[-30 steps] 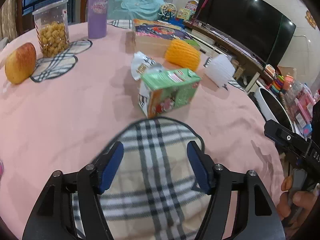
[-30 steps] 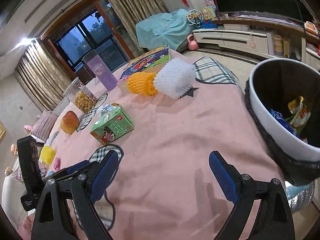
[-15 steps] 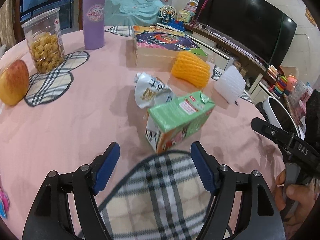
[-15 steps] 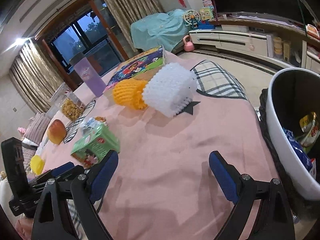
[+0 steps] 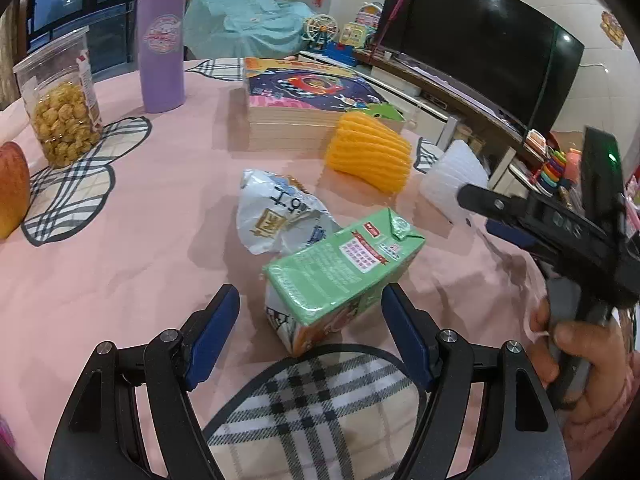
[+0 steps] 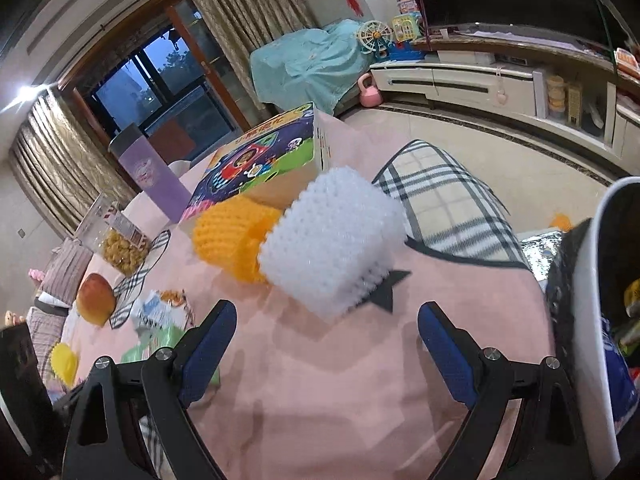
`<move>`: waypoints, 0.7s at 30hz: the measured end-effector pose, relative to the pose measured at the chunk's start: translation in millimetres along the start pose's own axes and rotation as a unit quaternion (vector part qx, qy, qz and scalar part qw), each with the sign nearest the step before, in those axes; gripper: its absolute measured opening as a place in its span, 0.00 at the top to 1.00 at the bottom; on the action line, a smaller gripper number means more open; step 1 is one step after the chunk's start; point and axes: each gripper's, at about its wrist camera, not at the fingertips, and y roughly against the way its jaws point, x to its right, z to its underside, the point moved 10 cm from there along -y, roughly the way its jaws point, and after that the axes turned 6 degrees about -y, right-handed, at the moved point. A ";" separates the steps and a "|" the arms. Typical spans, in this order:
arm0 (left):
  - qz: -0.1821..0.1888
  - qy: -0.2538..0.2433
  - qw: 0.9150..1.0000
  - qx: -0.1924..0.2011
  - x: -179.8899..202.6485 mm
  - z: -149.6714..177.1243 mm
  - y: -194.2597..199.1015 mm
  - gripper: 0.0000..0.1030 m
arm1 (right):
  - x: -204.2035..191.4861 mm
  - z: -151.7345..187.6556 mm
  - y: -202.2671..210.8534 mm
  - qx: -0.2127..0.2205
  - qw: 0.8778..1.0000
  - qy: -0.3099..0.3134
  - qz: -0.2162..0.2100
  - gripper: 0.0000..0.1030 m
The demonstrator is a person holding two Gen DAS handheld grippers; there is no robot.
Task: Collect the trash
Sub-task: 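Grasp the green juice box with the left tool while the right tool grasps the white foam net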
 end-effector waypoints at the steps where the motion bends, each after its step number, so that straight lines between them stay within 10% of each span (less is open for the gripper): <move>1: 0.000 -0.003 1.000 0.000 1.2 0.2 -0.4 0.27 | 1.2 -1.5 -2.5 -0.001 1.000 -0.002 0.000 0.09; 10: 0.007 -0.009 1.000 0.004 5.9 -0.6 1.2 0.27 | 7.1 -7.4 -14.0 -0.003 1.000 -0.013 0.003 0.13; 14: 0.012 -0.020 1.000 0.004 13.8 1.3 2.9 0.33 | 3.1 -4.1 -20.3 -0.023 1.000 -0.002 0.000 0.52; 21: 0.032 -0.035 0.999 -0.003 30.3 7.5 4.3 0.60 | -1.8 4.4 -10.4 -0.025 1.000 0.014 -0.005 0.79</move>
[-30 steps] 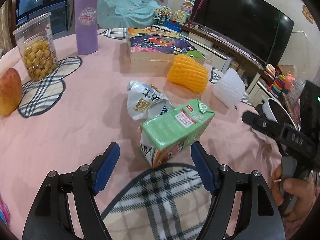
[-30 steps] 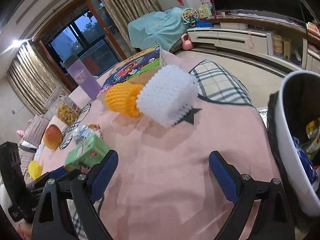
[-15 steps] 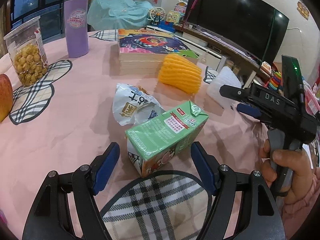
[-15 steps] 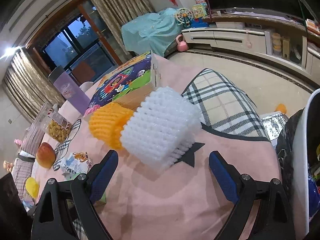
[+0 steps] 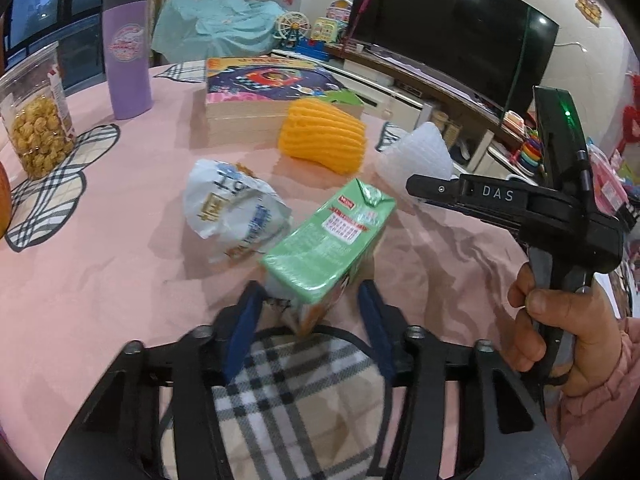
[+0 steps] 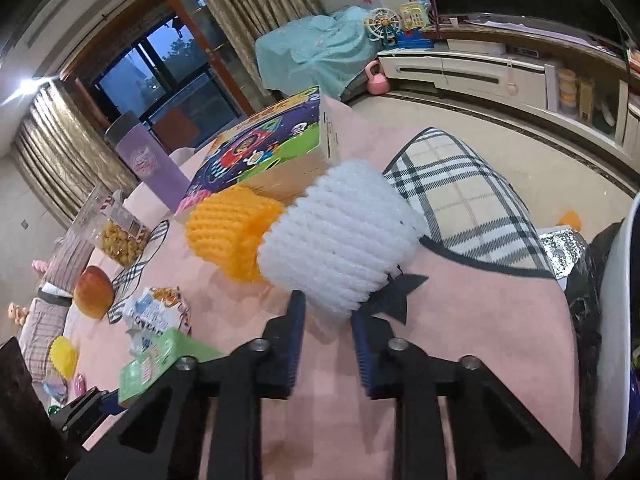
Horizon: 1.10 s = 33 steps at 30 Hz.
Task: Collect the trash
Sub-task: 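Grasp the green juice box with the left tool while the right tool grasps the white foam net, then carry the green juice box and white foam net over the trash bin with both tools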
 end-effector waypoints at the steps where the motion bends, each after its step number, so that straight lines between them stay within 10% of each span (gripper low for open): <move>1: 0.005 -0.001 1.000 -0.001 3.0 0.8 0.1 0.67 | -0.6 2.2 3.3 0.001 1.000 0.002 -0.002 0.79; 13: -0.018 -0.012 1.000 -0.007 10.2 0.1 -3.1 0.56 | 5.1 22.7 32.0 -0.003 1.000 -0.003 -0.011 0.89; 33: 0.006 -0.018 1.000 0.022 50.9 17.2 24.4 0.68 | 6.6 63.7 89.1 0.006 1.000 0.001 -0.021 0.91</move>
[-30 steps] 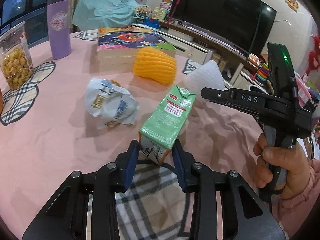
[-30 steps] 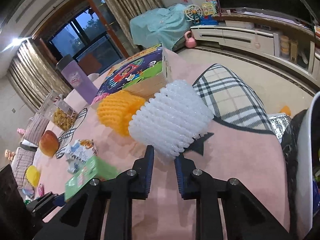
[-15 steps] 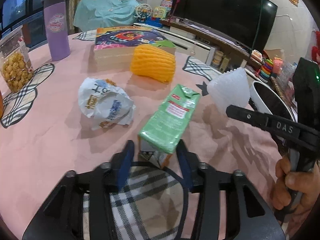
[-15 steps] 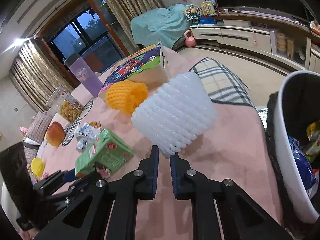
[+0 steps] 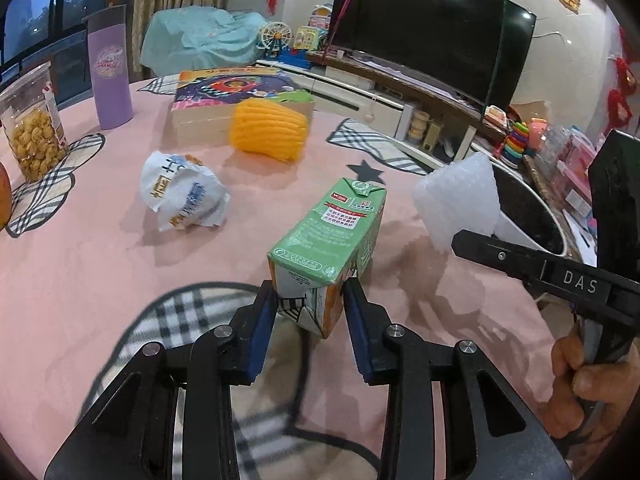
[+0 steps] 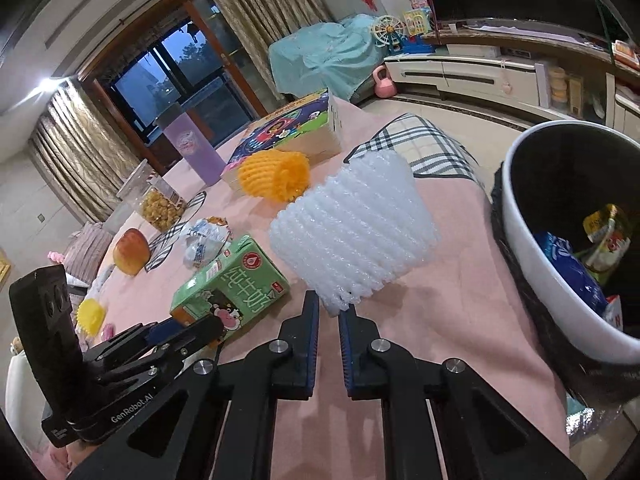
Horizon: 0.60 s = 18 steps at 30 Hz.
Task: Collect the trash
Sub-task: 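Carry the green juice box and white foam net over the trash bin with both tools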
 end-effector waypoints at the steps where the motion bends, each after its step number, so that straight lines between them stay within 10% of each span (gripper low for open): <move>1: 0.002 0.002 1.000 0.001 2.3 0.0 1.1 0.68 | 0.6 1.4 4.1 0.001 1.000 0.000 -0.001 0.91; 18: 0.038 -0.031 0.999 0.017 69.7 -17.3 12.8 0.68 | 28.5 0.9 56.5 0.035 0.999 -0.014 0.011 0.91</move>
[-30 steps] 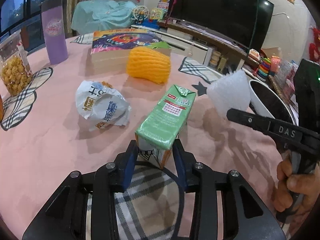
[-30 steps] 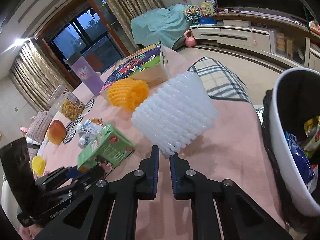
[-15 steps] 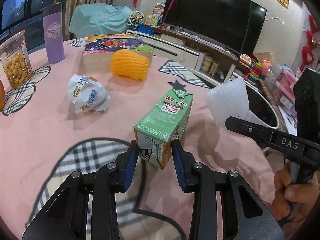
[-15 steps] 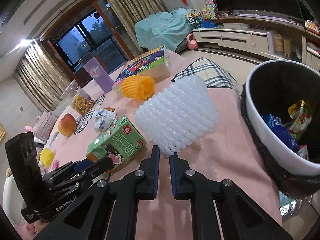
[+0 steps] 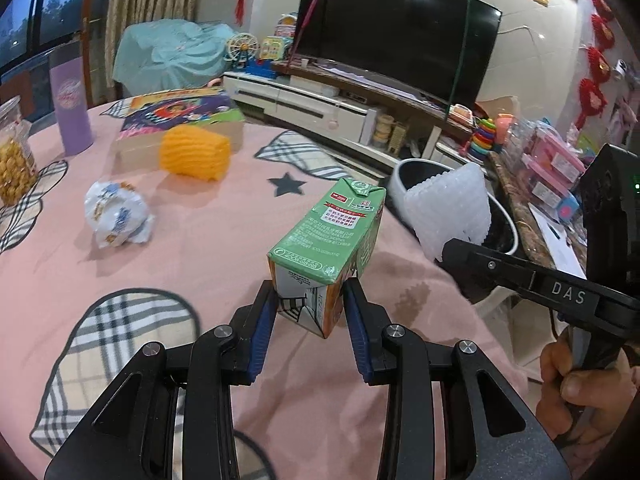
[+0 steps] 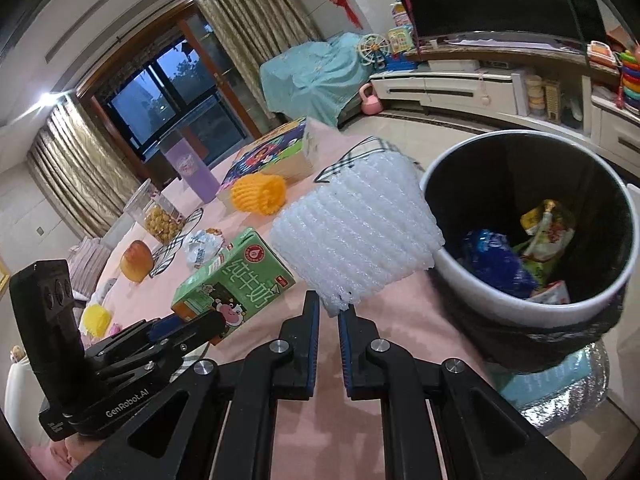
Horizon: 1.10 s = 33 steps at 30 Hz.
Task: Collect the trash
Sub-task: 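Carry the green juice box and white foam net over the trash bin with both tools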
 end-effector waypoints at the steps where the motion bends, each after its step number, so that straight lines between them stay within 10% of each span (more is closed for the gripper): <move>1: 0.001 -0.002 1.000 0.001 3.4 -1.5 -0.6 0.68 | 3.9 -0.5 3.4 0.003 1.000 -0.002 0.002 0.91; 33: 0.021 -0.065 0.998 -0.003 97.5 -42.4 -36.0 0.68 | 88.9 -27.1 50.7 0.040 0.997 -0.065 0.032 0.92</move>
